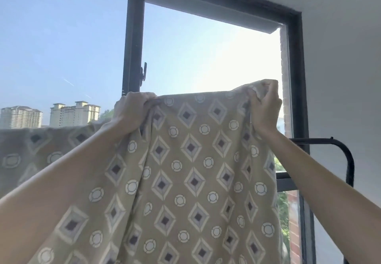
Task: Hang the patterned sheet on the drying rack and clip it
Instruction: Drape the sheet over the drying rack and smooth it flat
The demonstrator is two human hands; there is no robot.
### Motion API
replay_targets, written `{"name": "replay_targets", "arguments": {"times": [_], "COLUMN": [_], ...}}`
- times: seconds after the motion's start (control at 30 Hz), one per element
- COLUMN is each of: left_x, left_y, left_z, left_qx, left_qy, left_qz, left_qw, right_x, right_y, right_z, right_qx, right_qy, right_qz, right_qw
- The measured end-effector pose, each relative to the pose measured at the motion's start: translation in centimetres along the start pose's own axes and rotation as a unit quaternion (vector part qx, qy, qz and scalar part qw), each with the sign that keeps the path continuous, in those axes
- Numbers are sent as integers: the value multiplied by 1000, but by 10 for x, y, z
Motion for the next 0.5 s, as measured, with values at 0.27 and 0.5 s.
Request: {"name": "replay_targets", "arguments": {"times": [0.27,0.5], "left_x": [46,113], "left_y": [32,58], "left_z": [44,12], "left_qx": [-117,-268], "left_qy": [173,478], "left_qz": [-88,-88], "left_qw": [974,832], "right_x": [25,62], "right_y": [3,-22], "right_z": [27,17], "right_qx": [5,-53], "right_qy": [-31,-25], "right_qz": [29,-12], "right_qw": [999,998]}}
Point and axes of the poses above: each hand's wrist, its own z-axis towards the middle knuckle, its own x-axis out of the palm, y = z × x, the point moved 3 cm from there along z, towards the middle knuckle, and after that the axes turned 14 degrees about -z, right-handed, at the moved point
